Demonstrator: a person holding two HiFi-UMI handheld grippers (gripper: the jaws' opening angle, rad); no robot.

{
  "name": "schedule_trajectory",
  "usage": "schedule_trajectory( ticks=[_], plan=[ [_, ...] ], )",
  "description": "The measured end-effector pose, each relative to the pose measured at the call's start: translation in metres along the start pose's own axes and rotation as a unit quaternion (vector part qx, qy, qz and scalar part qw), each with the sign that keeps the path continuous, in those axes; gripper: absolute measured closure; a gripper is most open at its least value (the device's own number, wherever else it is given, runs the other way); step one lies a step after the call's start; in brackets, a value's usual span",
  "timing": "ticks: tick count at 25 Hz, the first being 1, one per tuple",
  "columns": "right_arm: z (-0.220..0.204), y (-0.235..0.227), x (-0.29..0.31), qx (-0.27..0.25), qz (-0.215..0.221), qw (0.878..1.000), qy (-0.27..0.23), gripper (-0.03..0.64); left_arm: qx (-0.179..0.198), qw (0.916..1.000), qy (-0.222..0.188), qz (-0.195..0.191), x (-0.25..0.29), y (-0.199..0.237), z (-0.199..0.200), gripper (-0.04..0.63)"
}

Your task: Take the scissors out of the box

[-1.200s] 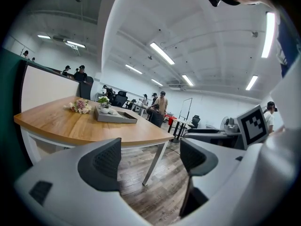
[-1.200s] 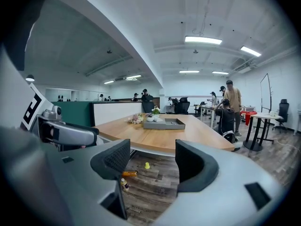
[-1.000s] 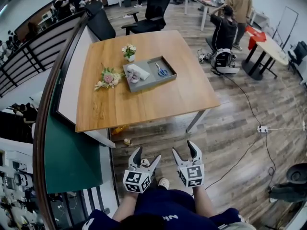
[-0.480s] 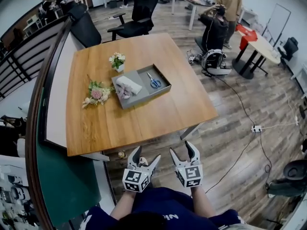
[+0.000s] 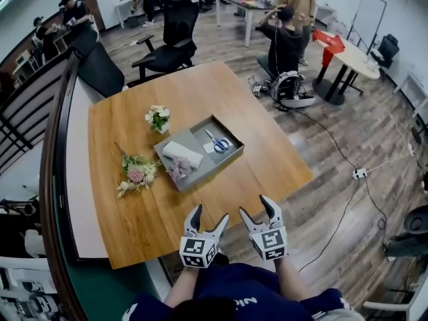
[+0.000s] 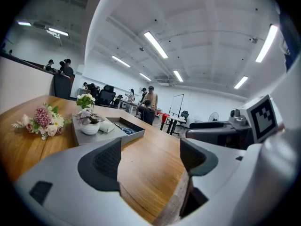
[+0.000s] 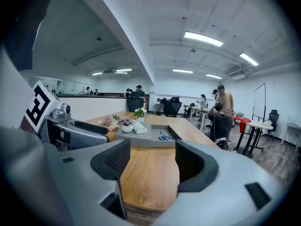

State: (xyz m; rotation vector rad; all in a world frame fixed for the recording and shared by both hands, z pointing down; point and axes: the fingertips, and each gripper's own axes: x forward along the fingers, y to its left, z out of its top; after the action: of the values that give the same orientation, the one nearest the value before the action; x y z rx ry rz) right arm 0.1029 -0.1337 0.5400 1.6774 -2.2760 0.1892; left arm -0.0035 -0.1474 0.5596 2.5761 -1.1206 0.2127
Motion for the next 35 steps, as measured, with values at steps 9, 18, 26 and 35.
schedule_trajectory(
  ticks=[9,18,26,35],
  plan=[
    [0.001,0.0,0.046,0.018,-0.021,1.0,0.016,0.325,0.014,0.9993,0.033,-0.012,0.023,0.039,0.002,0.221],
    [0.01,0.002,0.079,0.01,0.0,1.0,0.022,0.345,0.013,0.9996,0.023,0.008,0.029,0.059,0.01,0.221],
    [0.03,-0.013,0.107,-0.007,0.04,0.999,0.02,0.365,0.0,0.9969,0.031,0.072,0.031,0.081,0.013,0.221],
    [0.06,-0.057,0.165,-0.013,0.087,0.996,0.03,0.388,-0.02,0.9916,0.028,0.124,0.04,0.089,0.019,0.221]
  ],
)
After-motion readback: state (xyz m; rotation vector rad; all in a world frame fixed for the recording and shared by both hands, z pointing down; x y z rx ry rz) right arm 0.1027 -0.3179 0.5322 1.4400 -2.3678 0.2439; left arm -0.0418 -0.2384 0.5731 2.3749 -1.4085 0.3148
